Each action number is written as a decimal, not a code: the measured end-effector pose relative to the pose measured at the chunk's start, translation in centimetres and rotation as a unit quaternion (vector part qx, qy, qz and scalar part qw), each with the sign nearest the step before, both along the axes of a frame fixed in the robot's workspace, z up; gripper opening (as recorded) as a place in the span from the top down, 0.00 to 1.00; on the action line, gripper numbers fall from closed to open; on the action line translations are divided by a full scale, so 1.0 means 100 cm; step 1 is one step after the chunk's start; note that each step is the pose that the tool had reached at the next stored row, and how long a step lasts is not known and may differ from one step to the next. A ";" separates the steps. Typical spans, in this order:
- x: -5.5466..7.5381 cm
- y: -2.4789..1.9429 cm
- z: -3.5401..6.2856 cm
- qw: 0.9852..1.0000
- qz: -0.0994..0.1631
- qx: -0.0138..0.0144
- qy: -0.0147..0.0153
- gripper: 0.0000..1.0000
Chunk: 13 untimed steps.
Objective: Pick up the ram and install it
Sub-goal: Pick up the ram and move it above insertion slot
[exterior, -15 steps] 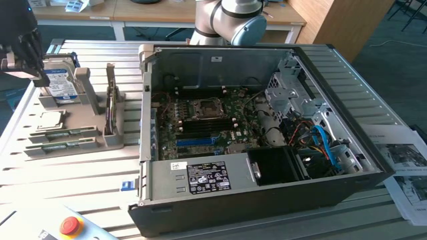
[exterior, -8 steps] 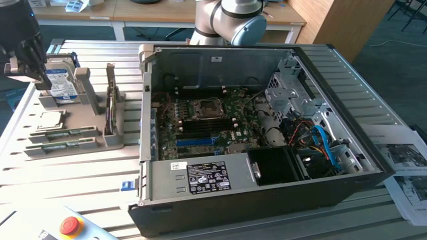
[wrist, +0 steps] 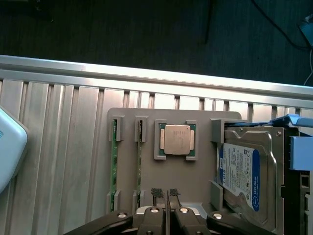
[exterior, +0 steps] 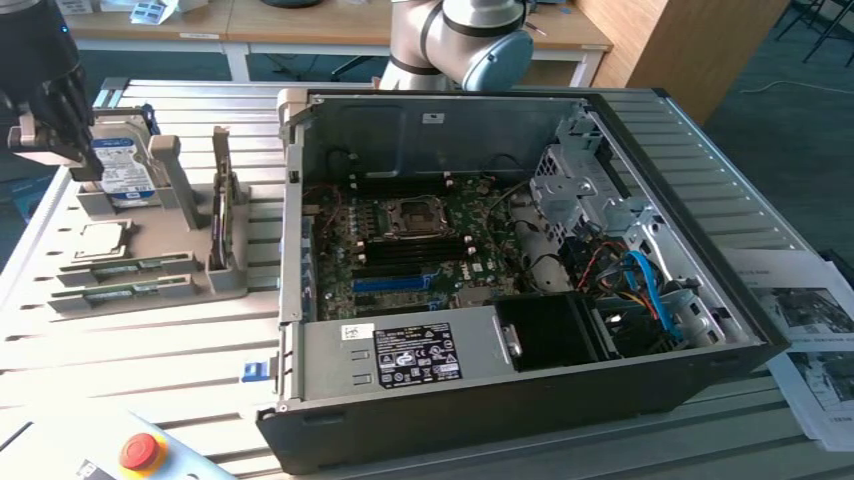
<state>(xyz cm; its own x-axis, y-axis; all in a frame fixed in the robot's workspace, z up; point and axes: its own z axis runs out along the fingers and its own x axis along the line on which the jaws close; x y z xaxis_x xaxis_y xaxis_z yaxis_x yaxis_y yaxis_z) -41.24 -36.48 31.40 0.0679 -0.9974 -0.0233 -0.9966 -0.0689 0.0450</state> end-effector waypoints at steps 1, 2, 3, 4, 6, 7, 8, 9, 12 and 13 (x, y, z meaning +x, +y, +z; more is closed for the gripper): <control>0.000 0.0000 0.0000 1.000 0.000 0.000 0.000 0.84; 0.000 0.0000 0.0000 1.000 0.000 0.000 0.000 0.76; 0.000 0.0000 0.0000 1.000 0.000 0.000 0.000 0.76; 0.000 0.0000 0.0000 1.000 0.000 0.000 0.000 0.76; 0.000 0.0000 -0.0020 1.000 0.000 0.000 0.000 0.76; 0.000 0.0000 -0.0037 1.000 0.000 0.000 0.000 0.76; 0.000 0.0000 -0.0055 1.000 0.000 0.000 0.000 0.76; 0.000 0.0000 -0.0073 1.000 0.000 0.000 0.000 0.76; 0.000 0.0000 -0.0127 1.000 0.000 0.000 0.000 0.76; 0.000 0.0000 -0.0145 1.000 0.000 0.000 0.000 0.76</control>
